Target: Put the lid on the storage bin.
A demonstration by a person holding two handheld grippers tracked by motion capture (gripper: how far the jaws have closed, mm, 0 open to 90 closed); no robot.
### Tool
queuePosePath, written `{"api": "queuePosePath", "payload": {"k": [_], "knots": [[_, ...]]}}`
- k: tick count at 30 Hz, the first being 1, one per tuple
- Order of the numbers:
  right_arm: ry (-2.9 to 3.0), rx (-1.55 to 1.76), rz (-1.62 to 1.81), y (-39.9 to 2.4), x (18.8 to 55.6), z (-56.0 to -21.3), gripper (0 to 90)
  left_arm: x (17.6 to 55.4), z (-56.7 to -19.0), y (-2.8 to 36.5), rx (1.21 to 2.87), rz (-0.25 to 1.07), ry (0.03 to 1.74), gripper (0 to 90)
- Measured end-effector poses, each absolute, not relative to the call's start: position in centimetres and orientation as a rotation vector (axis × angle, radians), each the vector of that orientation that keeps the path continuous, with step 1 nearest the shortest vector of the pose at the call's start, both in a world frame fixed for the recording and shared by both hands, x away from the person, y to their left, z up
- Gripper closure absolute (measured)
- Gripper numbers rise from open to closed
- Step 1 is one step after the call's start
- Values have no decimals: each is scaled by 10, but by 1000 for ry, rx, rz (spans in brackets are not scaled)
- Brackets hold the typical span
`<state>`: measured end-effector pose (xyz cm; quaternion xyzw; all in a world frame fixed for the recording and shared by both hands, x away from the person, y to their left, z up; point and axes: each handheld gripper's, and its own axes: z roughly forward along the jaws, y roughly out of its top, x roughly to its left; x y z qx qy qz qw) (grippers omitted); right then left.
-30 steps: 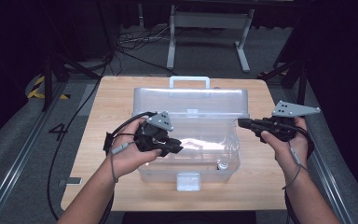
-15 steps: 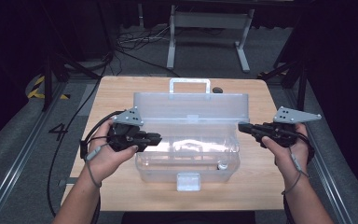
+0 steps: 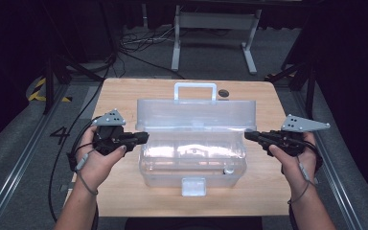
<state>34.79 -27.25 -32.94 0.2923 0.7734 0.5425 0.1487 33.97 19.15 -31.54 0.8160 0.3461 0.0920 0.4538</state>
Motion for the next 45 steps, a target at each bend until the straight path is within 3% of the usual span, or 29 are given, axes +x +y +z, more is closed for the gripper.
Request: {"api": "queuePosePath", "payload": {"k": [15,45], "knots": [[2238,842,1549,-274,345,-333,900,342,-319,194,1989,228,902,858],[2410,887,1342,-278,335,-341,900,338,-331,196,2139,129,947,853]]}}
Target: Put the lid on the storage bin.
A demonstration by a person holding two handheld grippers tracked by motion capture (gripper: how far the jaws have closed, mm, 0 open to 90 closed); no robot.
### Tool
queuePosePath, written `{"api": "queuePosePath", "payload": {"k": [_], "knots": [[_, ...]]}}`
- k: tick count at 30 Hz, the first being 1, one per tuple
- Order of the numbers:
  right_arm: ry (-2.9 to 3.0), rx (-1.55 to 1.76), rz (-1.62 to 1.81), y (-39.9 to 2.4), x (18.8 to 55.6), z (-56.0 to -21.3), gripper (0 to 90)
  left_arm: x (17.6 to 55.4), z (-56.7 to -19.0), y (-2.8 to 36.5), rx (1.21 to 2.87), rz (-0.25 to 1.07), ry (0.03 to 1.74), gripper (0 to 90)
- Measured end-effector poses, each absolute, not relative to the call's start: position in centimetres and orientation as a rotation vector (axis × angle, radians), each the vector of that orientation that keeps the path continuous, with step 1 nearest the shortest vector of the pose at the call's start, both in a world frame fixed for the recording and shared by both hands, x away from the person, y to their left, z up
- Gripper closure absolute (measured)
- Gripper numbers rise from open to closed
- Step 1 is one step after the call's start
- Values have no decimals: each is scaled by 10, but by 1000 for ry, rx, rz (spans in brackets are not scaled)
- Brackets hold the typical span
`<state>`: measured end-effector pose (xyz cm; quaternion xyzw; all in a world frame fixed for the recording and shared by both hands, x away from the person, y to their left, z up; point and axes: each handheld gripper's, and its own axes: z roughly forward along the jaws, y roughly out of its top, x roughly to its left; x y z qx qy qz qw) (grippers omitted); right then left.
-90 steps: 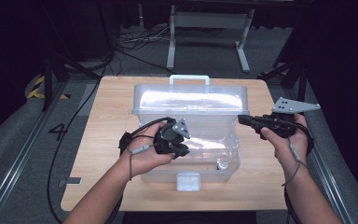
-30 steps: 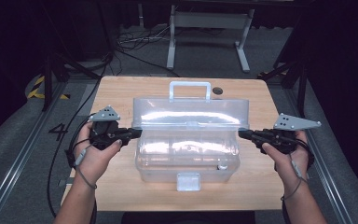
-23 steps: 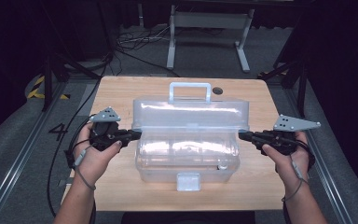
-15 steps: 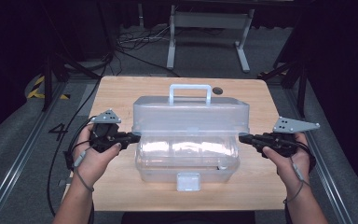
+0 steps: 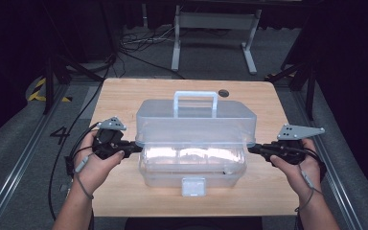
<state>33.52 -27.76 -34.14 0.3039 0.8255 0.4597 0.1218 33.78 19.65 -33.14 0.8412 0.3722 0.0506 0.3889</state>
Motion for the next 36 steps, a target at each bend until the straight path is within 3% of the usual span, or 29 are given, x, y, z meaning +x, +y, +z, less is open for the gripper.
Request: {"api": "queuePosePath", "payload": {"k": [36], "knots": [[2617,853,1059,-273,328,-342,893,335,-341,189,2347,4,958,837]]}}
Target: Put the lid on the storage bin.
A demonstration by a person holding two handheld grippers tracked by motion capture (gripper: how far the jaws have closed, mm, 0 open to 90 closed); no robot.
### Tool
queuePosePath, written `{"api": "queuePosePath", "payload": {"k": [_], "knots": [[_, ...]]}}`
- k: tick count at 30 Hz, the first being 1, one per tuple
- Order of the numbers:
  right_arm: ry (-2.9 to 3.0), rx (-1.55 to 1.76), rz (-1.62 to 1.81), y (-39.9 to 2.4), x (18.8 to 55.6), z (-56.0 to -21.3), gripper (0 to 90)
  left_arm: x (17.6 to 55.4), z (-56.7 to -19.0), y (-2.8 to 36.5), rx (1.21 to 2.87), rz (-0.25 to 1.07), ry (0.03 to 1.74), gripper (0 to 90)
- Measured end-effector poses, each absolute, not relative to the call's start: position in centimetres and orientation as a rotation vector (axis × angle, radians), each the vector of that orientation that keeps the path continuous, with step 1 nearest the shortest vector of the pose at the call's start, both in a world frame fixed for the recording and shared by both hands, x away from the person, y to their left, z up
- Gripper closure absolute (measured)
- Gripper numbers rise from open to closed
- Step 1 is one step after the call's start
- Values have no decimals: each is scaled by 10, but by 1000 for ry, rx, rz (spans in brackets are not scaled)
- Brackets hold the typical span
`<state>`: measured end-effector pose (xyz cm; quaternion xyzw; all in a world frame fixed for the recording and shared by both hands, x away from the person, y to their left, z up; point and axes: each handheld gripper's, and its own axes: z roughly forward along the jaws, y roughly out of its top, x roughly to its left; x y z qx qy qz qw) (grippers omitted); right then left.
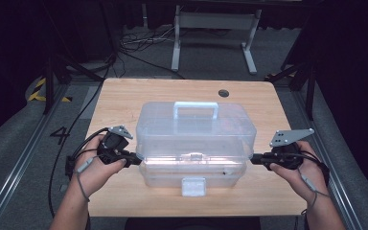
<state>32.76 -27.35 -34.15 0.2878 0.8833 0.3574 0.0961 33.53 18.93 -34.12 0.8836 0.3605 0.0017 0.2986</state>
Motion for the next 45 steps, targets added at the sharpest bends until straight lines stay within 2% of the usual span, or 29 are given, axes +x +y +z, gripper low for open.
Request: {"api": "queuePosePath", "payload": {"k": [26,45], "knots": [[2769,822,887,-268,328,-352,887,331,-349,185,2493,-65,970,832],[2849,821,793,-265,331,-360,889,331,-356,178,2589,-63,968,834]]}}
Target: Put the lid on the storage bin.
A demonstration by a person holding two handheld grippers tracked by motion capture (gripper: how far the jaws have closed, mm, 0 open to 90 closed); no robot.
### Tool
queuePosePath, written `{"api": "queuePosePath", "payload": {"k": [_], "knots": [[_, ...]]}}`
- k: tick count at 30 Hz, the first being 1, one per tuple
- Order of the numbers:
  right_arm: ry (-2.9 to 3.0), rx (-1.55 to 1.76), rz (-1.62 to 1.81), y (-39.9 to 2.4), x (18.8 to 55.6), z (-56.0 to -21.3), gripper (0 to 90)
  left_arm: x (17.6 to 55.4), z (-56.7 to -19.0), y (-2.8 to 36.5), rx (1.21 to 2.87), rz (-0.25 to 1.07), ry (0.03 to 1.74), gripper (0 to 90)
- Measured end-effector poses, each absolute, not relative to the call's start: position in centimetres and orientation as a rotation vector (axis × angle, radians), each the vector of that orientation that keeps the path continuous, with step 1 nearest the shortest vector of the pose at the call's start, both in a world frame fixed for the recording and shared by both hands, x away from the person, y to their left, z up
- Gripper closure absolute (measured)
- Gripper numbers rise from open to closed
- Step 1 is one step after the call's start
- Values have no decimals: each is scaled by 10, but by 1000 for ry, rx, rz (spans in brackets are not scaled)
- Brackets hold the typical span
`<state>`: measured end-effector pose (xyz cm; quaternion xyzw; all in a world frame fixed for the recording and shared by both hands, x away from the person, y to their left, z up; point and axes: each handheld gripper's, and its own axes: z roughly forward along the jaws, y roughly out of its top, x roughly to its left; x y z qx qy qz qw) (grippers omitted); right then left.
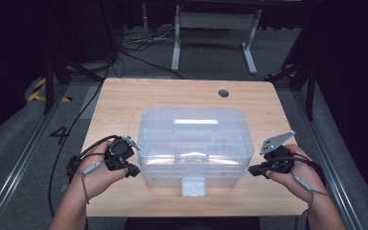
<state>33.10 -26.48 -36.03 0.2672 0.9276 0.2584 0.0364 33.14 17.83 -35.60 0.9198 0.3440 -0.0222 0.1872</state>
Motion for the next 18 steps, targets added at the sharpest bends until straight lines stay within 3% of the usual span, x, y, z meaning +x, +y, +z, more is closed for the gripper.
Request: {"api": "queuePosePath", "payload": {"k": [8,18], "knots": [[2839,830,855,-267,330,-358,891,332,-357,179,2606,-64,975,835],[2819,815,887,-270,330,-352,885,327,-345,193,2501,-29,982,798]]}}
